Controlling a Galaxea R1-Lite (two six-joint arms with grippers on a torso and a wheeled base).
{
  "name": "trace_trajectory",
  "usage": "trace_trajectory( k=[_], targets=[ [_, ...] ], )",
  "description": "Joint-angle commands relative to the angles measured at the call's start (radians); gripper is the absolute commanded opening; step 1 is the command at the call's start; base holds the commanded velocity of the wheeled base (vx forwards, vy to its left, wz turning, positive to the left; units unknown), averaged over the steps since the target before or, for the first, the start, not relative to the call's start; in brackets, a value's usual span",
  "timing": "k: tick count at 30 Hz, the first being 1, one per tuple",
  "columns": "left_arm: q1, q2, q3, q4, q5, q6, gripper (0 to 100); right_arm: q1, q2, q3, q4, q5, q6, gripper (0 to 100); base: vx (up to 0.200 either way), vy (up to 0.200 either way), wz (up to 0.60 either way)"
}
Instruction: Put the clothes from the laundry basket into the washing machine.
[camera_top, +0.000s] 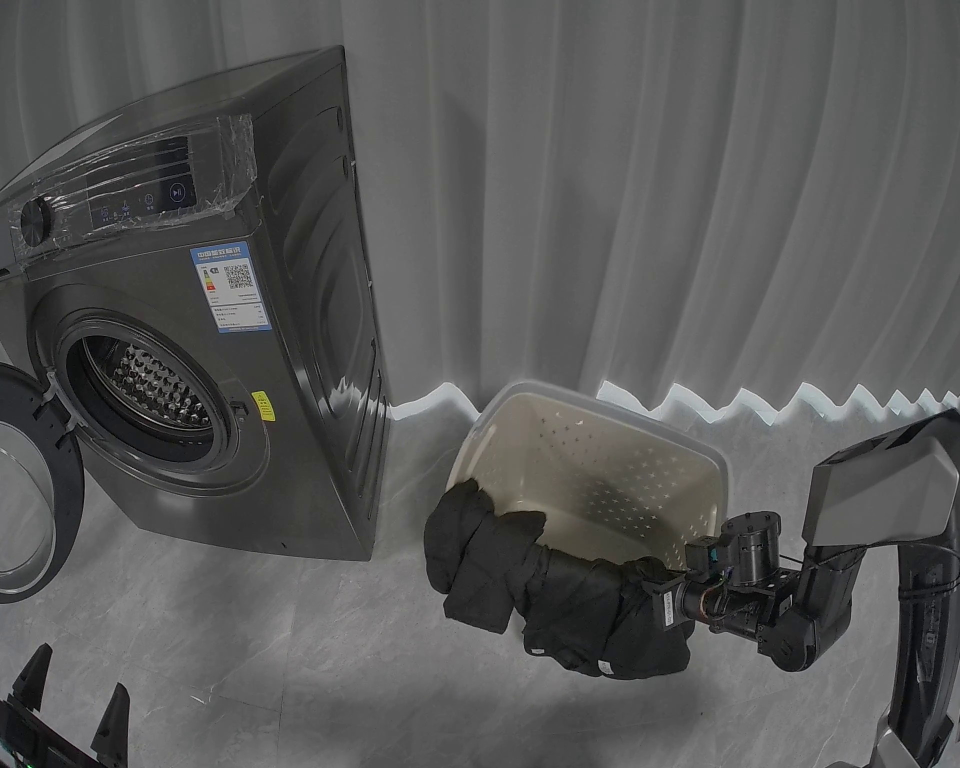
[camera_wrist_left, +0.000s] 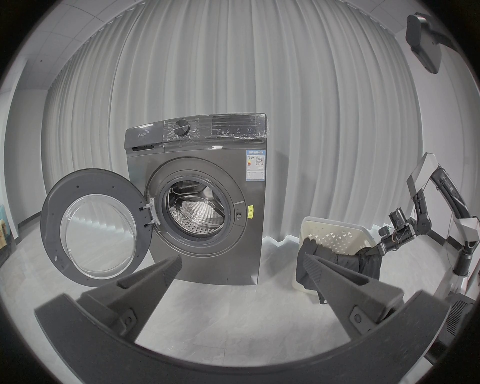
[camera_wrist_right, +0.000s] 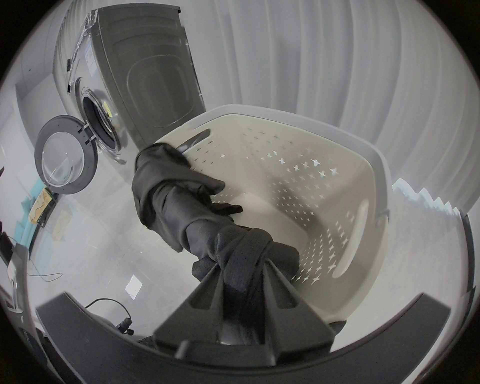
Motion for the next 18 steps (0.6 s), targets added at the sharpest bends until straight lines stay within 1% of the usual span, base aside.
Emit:
trace_trajectory(
  k=[1,3,11,18],
  targets=[
    [-0.001,-0.018,0.018,0.0,0.0,-0.002,100,-0.002,-0.01,0.0,0.0,-0.004,0.003,0,0.0,0.0,0.0],
    [0.0,-0.018,0.018,0.001,0.0,-0.002,100,-0.002,-0.018,0.0,-0.003,-0.004,0.003,0,0.0,0.0,0.0],
    [-0.001,-0.018,0.018,0.0,0.0,-0.002,100,0.004,-0.171,0.008,-0.011,0.016,0.004,0,0.0,0.0,0.0],
    [-0.001,-0.018,0.018,0.0,0.0,0.0,100,-0.007,-0.173,0.006,-0.019,0.017,0.004,0,0.0,0.0,0.0]
  ],
)
